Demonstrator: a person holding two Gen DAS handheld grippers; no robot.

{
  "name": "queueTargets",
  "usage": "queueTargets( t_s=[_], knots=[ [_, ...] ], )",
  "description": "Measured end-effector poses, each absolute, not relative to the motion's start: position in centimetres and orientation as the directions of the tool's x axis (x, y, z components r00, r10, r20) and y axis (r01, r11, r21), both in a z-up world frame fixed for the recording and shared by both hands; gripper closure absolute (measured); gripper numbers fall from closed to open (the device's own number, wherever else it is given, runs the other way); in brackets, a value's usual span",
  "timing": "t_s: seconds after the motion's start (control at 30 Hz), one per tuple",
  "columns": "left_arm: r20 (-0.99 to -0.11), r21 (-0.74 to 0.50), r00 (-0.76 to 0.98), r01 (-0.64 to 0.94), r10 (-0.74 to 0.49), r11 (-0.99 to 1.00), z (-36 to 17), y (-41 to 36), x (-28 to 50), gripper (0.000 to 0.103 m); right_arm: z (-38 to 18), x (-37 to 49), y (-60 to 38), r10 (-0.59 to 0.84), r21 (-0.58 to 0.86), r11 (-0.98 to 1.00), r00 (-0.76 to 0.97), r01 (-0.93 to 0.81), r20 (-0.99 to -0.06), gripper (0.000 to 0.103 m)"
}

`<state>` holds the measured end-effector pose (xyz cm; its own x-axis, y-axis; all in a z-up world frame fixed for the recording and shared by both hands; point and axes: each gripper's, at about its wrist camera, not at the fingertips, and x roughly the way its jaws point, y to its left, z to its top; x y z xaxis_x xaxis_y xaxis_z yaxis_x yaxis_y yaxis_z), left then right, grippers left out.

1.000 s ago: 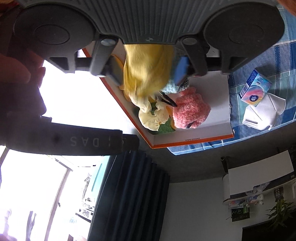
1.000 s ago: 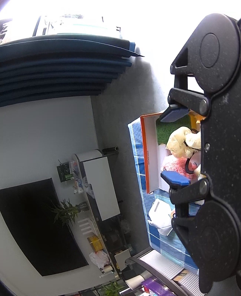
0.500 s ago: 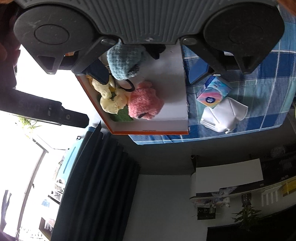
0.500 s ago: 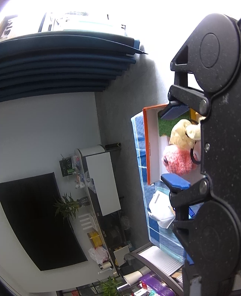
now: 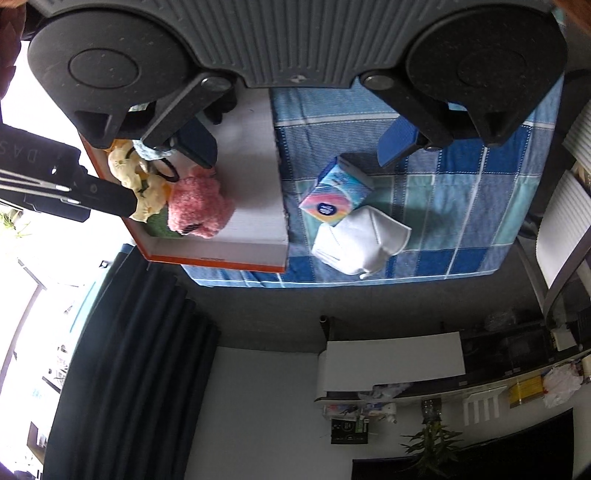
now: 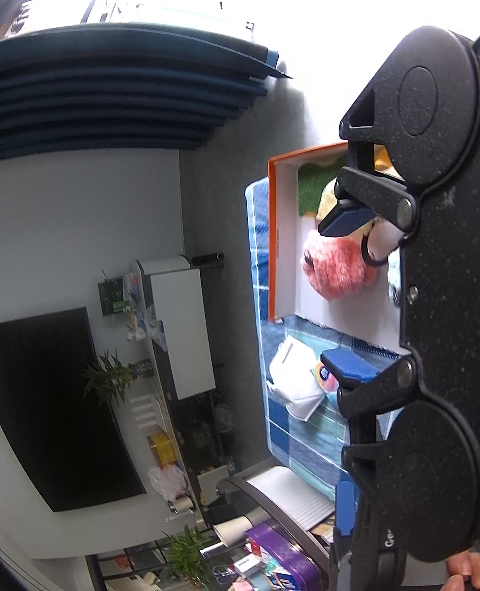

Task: Organize soft objects
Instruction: 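Withdraw both tools from the box toward the white mask and tissue pack, then grasp the white face mask with the left tool while the right tool grasps the tissue pack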

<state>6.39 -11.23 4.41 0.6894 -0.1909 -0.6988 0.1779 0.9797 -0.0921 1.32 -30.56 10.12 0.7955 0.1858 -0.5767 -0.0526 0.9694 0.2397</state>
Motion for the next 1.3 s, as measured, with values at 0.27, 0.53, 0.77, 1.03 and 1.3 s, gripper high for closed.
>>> queueTargets(
  t_s=[0.27,0.53,0.77,1.03,1.3],
  knots=[
    [-0.702,-0.09,0.694,0.137,-0.161,0.986,4.3,-9.1,6.5,0.007,9.8,2.0,-28.2,0.223,0.24,0.966,0.776,-0.096,-0.589,0.022],
    [-0.704,-0.098,0.695,0.107,-0.145,0.989,4.1,-7.4,6.7,0.007,9.4,2.7,-26.3,0.253,0.241,0.962,0.756,-0.13,-0.603,0.021],
    [-0.708,-0.102,0.693,0.085,-0.132,0.991,3.8,-6.1,6.9,0.007,9.0,3.5,-24.9,0.275,0.242,0.958,0.739,-0.156,-0.615,0.021],
    [-0.718,-0.106,0.687,0.053,-0.114,0.993,3.3,-4.4,7.3,0.007,8.1,4.6,-23.5,0.303,0.257,0.95,0.713,-0.175,-0.633,0.021],
    [-0.726,-0.112,0.682,0.014,-0.091,0.994,2.8,-2.5,8.1,0.007,7.0,6.1,-21.9,0.321,0.274,0.944,0.686,-0.181,-0.653,0.02]
  ],
)
